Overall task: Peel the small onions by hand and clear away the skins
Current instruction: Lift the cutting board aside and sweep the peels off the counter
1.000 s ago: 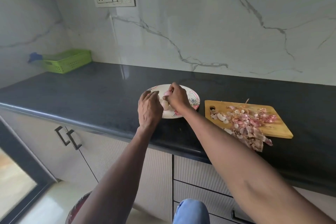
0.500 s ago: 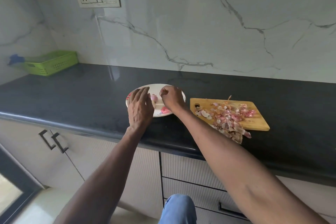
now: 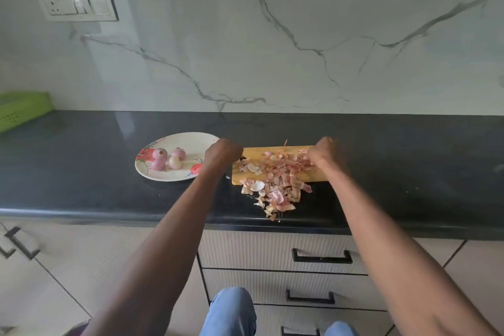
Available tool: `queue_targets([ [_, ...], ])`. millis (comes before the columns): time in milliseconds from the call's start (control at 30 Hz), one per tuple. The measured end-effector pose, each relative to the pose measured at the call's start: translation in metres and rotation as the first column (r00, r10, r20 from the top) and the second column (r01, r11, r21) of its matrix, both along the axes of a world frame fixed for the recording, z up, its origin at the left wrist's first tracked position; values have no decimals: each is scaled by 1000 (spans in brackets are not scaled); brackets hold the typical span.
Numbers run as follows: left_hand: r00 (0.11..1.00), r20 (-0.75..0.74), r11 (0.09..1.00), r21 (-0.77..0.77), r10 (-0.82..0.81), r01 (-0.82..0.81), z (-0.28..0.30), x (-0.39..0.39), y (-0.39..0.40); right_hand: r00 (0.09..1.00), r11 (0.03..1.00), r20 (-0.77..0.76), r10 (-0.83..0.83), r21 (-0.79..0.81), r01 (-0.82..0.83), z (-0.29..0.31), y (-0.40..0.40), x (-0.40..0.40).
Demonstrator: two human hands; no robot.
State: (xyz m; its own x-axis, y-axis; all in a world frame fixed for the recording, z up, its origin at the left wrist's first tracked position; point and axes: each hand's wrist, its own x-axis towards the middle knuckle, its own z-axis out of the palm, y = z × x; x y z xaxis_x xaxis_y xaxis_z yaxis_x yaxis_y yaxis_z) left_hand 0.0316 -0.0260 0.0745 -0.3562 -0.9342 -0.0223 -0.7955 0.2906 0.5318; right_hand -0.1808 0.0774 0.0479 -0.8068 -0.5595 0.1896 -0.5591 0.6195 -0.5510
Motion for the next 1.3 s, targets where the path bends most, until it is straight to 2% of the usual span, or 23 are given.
queue_targets([
  [67, 1000, 29, 1000, 14, -13, 12, -5, -8, -4, 1000, 989, 21, -9, 148, 6, -9, 5, -10],
  [133, 1000, 18, 1000, 14, -4, 3, -10, -17, -9, 998, 973, 68, 8, 228, -24, -17, 5, -12],
  [200, 998, -45, 999, 41, 31, -29, -11, -24, -7, 996, 968, 92, 3, 250, -26, -20, 2, -12],
  [300, 962, -232, 981, 158, 145, -110, -13, -29, -3, 987, 977, 156, -32, 213, -2, -22, -5, -13],
  [433, 761, -531, 890, 435, 373, -133, -21, -32, -8, 933, 994, 348, -94, 82, 69, -28, -9, -19],
  [567, 585, -649, 814, 580, 486, -34, -27, -30, -12, 906, 991, 408, -111, -20, 130, -30, -6, -20],
  [633, 492, -707, 796, 603, 507, 46, -27, -30, -13, 897, 983, 430, -100, -94, 155, -31, -4, -22],
  [733, 378, -786, 828, 555, 489, 84, -18, -33, -12, 871, 946, 491, 1, -282, 158, -32, -3, -28],
  [833, 397, -848, 919, 393, 353, 21, 1, -37, 1, 852, 867, 511, 112, -470, 167, -24, -3, -28],
  [967, 381, -915, 986, 163, 137, 36, 6, -33, 7, 930, 770, 356, 86, -617, 165, -11, 1, -25],
  [1033, 412, -908, 993, 107, 75, 56, 2, -30, 7, 956, 762, 286, 71, -634, 133, -12, 4, -23],
  [1133, 468, -882, 990, 105, 47, 99, -7, -25, 7, 969, 808, 234, 75, -583, 78, -24, 8, -25],
  [1200, 461, -887, 982, 101, 17, 160, -17, -23, 6, 978, 812, 198, 68, -580, 61, -29, 9, -27],
  [1300, 458, -886, 985, 12, -69, 173, -27, -20, 4, 983, 794, 153, 102, -608, 13, -30, 11, -30],
])
